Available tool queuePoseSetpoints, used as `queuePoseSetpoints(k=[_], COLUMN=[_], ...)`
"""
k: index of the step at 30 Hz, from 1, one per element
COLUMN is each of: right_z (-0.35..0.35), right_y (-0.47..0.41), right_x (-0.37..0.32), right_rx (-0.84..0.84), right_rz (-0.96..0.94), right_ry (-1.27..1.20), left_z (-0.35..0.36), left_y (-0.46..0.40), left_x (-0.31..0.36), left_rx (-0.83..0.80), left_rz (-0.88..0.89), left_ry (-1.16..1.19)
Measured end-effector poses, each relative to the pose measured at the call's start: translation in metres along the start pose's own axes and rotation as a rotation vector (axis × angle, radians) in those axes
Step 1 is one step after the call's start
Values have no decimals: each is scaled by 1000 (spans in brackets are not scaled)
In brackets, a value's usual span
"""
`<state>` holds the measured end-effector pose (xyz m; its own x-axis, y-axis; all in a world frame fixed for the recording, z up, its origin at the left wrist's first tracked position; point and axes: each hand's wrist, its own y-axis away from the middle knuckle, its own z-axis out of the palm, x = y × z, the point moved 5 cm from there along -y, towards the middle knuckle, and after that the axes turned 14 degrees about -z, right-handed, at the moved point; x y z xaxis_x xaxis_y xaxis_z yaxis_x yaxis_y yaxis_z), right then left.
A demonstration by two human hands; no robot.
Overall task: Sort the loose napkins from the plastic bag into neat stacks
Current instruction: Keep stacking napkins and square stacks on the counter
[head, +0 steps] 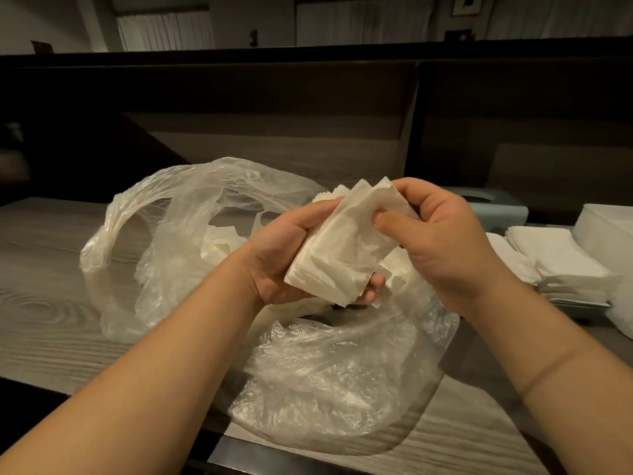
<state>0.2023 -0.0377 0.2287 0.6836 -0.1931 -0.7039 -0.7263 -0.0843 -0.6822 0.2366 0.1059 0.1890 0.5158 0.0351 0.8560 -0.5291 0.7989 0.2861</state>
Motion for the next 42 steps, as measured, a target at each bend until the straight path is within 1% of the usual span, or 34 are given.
queuePoseSetpoints(k=[5, 8, 11, 13, 16, 17, 18, 20, 22, 23, 26, 30, 34, 37, 39, 41, 42], right_z=[-1, 1, 0, -5, -8, -7, -5, -1, 3, 4, 6, 7, 7, 11, 12, 10, 8], right_y=[0, 0, 0, -2, -4, -4, -3, -1, 0, 1, 2, 4, 4, 4, 4, 4, 3], right_x=[1, 1, 1, -2, -10, -12, -12, -8, -4, -2, 2, 5, 4, 1, 2, 3, 4], right_rx=[78, 80, 105, 121, 65, 33, 5, -16, -9, -5, 2, 37, 29, -29, -57, -27, 14], right_rz=[-15, -26, -46, -46, 18, 42, 58, 59, 30, 24, 40, 32, -64, -104, -106, -95, -77], right_ry=[-3, -3, 9, -89, -431, -493, -490, -333, -125, -67, -13, 35, 329, 355, 355, 321, 272], left_z=[4, 5, 2, 1, -3, -4, -3, 1, 3, 3, 3, 5, 5, 9, 9, 10, 10], left_y=[2, 1, 1, 2, 3, 3, 2, 2, 2, 2, 0, 0, -1, 1, 2, 2, 2], left_x=[1, -1, -1, 1, 3, 3, 3, 1, 1, 0, -1, -2, -4, -4, -3, -3, -3], left_rx=[-17, -58, -18, 33, 149, 161, 140, 82, 80, 81, 31, 5, -27, -101, -114, -117, -133], left_rz=[-7, -12, -13, 0, 32, 36, 34, 26, 27, 23, 14, 16, 2, 24, 31, 42, 47], left_ry=[21, 16, 17, 45, 104, 110, 101, 60, 48, 49, 33, -2, -45, -75, -79, -79, -67])
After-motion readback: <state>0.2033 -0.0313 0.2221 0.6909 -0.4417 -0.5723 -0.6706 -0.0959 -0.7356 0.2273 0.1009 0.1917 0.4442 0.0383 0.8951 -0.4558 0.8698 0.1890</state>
